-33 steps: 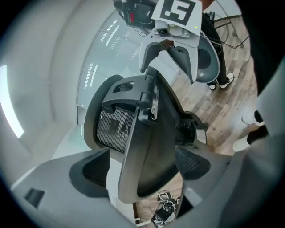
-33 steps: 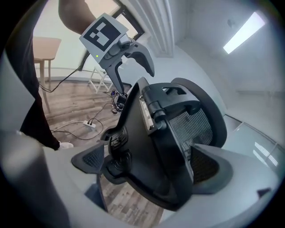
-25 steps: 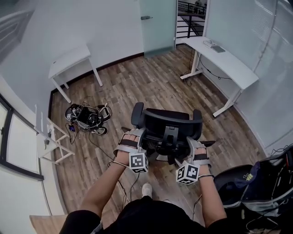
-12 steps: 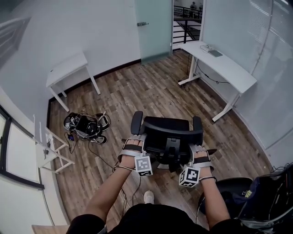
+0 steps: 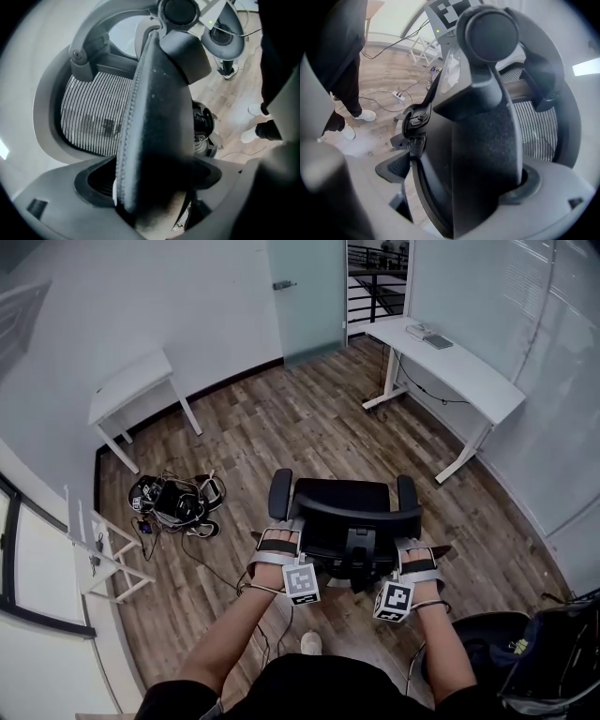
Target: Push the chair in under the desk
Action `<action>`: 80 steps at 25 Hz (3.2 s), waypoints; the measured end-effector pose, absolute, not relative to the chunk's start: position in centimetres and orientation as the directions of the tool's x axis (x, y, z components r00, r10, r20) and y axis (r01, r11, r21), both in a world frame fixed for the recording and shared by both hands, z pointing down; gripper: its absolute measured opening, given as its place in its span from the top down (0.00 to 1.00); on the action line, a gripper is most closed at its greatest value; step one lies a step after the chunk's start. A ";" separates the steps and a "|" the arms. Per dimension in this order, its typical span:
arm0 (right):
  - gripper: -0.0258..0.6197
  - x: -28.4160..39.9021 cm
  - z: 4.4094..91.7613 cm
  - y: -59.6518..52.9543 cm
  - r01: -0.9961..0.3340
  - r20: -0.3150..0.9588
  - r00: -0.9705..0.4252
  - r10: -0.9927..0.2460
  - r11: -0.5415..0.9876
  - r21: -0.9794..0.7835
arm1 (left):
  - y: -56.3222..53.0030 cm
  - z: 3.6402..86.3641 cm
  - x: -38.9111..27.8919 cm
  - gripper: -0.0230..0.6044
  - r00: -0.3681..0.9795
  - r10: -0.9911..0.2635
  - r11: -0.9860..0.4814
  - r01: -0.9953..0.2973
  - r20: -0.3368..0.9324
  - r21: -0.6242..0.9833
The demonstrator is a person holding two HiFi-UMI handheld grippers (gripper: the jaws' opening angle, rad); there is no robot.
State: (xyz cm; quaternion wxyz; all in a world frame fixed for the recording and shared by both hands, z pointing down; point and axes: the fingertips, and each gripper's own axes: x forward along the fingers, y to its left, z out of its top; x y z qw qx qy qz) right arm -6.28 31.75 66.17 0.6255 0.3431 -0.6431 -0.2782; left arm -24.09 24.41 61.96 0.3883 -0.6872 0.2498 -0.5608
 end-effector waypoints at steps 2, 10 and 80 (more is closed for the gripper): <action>0.05 -6.4 66.0 31.4 -0.103 0.610 0.023 -0.792 0.605 0.790 | 24.2 61.9 -24.2 0.22 0.247 -0.774 -0.577 0.102 0.583 -0.810; 0.15 -5.6 65.6 28.9 -0.156 0.609 0.057 -0.791 0.595 0.788 | 22.0 62.2 -23.6 0.22 0.259 -0.766 -0.577 0.128 0.589 -0.807; 0.14 11.9 67.0 -2.5 -0.262 0.650 0.223 -0.726 0.598 0.758 | -13.4 63.2 -3.7 0.35 0.441 -0.651 -0.546 0.293 0.618 -0.785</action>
